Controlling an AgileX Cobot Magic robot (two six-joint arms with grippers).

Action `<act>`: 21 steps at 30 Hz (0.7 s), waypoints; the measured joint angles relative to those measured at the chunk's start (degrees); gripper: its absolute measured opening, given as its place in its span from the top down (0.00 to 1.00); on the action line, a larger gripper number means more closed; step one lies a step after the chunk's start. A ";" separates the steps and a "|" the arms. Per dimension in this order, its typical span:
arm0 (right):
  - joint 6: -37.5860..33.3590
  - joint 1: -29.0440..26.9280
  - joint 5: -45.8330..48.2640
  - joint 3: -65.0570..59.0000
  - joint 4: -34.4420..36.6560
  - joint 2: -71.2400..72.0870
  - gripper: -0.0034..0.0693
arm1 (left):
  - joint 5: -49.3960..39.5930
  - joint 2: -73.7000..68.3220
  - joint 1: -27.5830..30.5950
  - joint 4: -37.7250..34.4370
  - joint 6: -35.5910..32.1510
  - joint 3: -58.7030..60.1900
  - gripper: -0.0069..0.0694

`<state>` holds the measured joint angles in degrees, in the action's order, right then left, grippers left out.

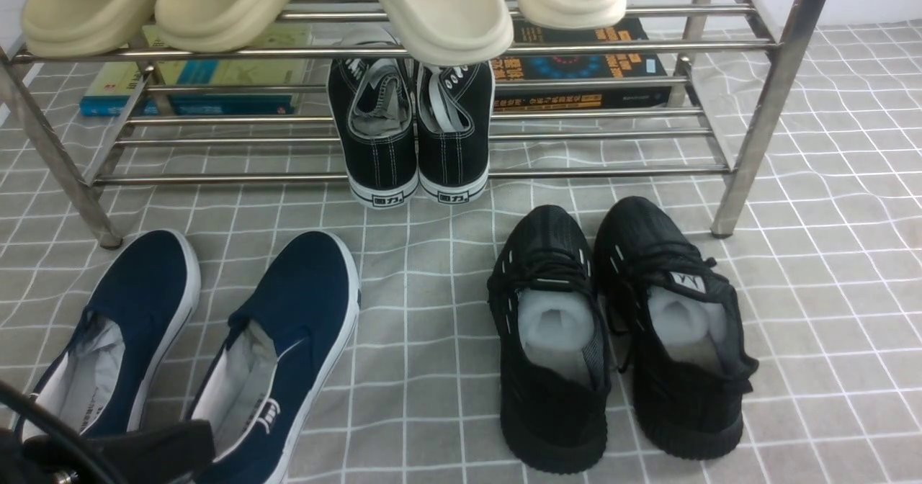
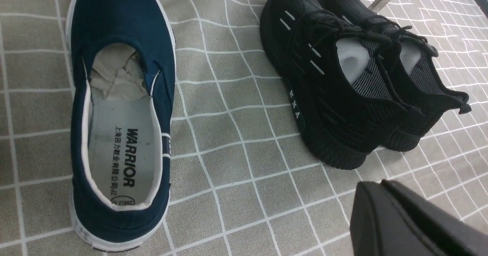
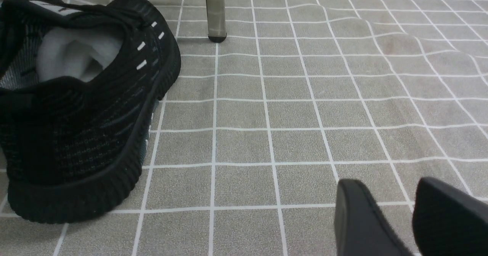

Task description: Take the shoes off the shelf with your hand from the grey coffee tablecloth.

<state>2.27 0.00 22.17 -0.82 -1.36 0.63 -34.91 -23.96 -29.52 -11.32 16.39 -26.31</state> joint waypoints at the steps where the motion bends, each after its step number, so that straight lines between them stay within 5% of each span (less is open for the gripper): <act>1: 0.00 0.00 0.00 0.00 0.00 0.00 0.62 | 0.00 0.00 0.00 0.00 0.00 0.00 0.88; 21: 0.00 -0.03 0.00 0.00 0.00 0.00 0.62 | 3.82 0.65 0.07 4.93 -0.17 1.82 0.86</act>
<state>2.27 -0.03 22.17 -0.82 -1.36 0.63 -31.10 -23.31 -29.46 -6.39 16.22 -24.49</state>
